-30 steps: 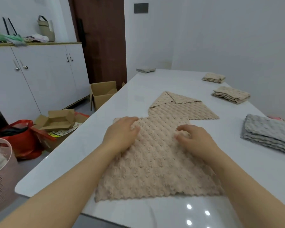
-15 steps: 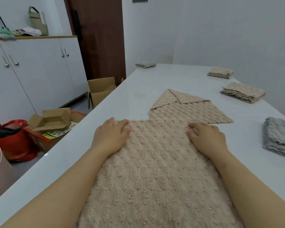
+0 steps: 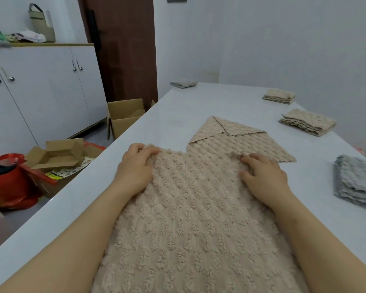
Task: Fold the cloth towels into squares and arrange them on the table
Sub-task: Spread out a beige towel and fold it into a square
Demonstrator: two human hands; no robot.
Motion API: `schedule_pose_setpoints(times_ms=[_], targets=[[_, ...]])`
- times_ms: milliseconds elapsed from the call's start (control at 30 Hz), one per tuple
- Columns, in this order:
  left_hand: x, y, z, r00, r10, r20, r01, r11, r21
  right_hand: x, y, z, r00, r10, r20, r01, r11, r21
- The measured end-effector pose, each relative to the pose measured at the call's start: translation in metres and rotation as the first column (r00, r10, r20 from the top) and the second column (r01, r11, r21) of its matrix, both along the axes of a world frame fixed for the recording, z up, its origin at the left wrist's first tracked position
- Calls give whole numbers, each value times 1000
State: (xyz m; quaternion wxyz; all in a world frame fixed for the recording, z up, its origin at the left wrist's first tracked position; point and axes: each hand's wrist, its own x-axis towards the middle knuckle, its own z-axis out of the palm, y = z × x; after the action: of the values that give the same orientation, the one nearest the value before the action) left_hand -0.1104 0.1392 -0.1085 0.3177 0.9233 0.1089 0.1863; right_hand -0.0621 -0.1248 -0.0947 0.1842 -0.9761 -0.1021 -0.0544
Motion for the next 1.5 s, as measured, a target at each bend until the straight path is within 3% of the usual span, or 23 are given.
schedule_pose_setpoints(times_ms=[100,233,333,467,567,633,700,800,1000,1100,1200,1367,1500], targets=[[5,0,-2,998,-29,-58,38,987,154,2,-3,0,999,-28,30,28,1000,-13],[3,-3,-5,988,81,-131,-31,937,347,5,-4,-8,998,-26,-60,22,997,-69],[-3,-4,-3,984,138,-109,-75,892,446,0,-5,-9,999,-49,21,50,998,-46],[-23,-9,6,989,-150,3,139,922,362,-19,-4,-3,978,36,204,-36,999,-6],[-45,-22,4,934,-348,-84,358,905,229,-37,-4,-3,952,174,254,-187,982,29],[-57,-26,-3,928,-355,-110,371,870,323,-53,-8,-4,946,259,194,-279,956,86],[-71,-26,-5,944,-330,-14,310,871,381,-69,-15,-3,945,299,132,-318,935,158],[-99,-25,-4,929,-362,74,339,914,222,-87,-28,-1,948,290,131,-315,913,258],[-131,-28,4,833,-509,-217,548,812,199,-117,-36,5,880,471,58,-462,822,335],[-141,-32,9,767,-507,-393,608,771,192,-116,-33,3,846,533,24,-526,825,207],[-145,-32,9,757,-449,-475,607,751,258,-112,-31,-1,829,558,-45,-553,828,90],[-146,-41,8,822,-428,-376,555,752,356,-117,-31,2,805,587,-91,-587,809,26],[-143,-43,6,837,-448,-314,544,748,380,-120,-27,3,785,615,-82,-620,773,-137]])
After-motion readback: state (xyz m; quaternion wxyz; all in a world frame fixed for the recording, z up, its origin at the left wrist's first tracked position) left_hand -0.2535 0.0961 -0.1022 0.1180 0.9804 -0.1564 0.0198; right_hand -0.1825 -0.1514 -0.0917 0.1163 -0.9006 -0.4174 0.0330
